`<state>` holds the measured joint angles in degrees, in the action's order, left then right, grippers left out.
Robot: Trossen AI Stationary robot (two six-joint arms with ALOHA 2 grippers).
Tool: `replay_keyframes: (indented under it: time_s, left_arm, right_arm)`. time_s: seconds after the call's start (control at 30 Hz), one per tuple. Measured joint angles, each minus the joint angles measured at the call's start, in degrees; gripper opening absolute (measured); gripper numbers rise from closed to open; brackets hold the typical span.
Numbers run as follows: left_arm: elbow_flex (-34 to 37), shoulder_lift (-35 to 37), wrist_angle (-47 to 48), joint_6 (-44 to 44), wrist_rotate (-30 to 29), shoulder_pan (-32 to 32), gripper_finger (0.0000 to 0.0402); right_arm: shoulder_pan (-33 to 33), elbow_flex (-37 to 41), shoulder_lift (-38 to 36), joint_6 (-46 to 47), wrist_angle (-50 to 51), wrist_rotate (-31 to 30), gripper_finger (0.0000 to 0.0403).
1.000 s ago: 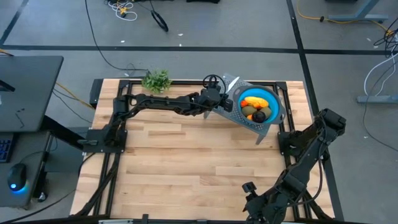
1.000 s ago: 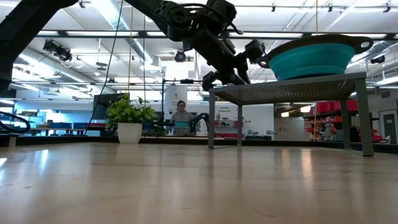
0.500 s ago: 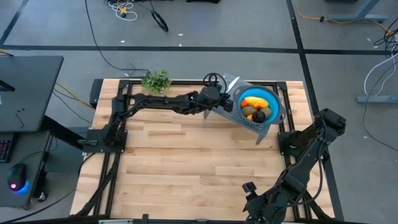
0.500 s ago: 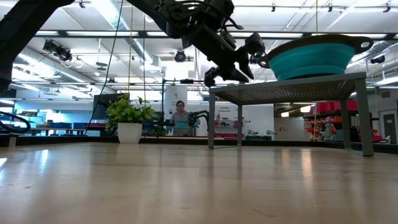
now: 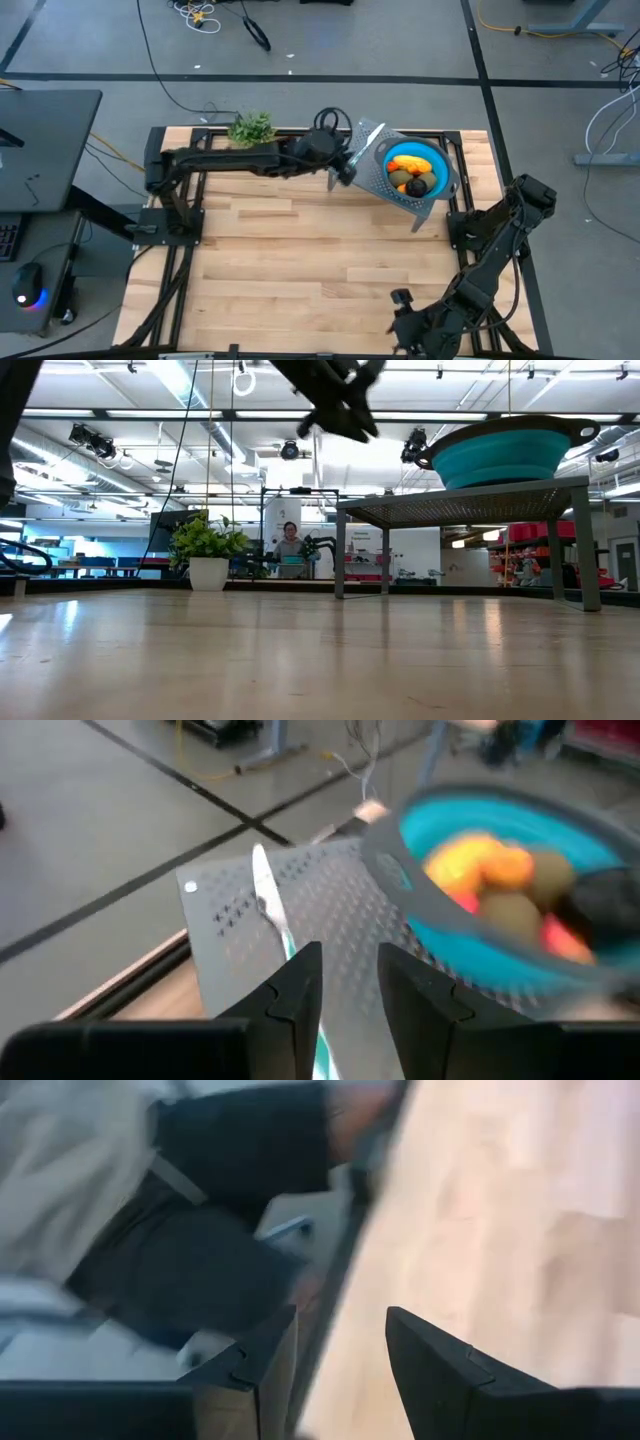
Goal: Pick & Place Fruit
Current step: Return to Home Position
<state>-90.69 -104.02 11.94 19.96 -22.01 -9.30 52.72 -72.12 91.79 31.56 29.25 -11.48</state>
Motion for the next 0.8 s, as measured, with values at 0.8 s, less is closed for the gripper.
replay_keyframes:
  time_s: [0.8]
  left_arm:
    - [54.0, 35.7, -38.1, -10.4, 0.7, 26.9, 0.0061]
  right_arm:
    - [-12.7, -8.9, -2.3, -4.7, 9.0, -23.1, 0.0159]
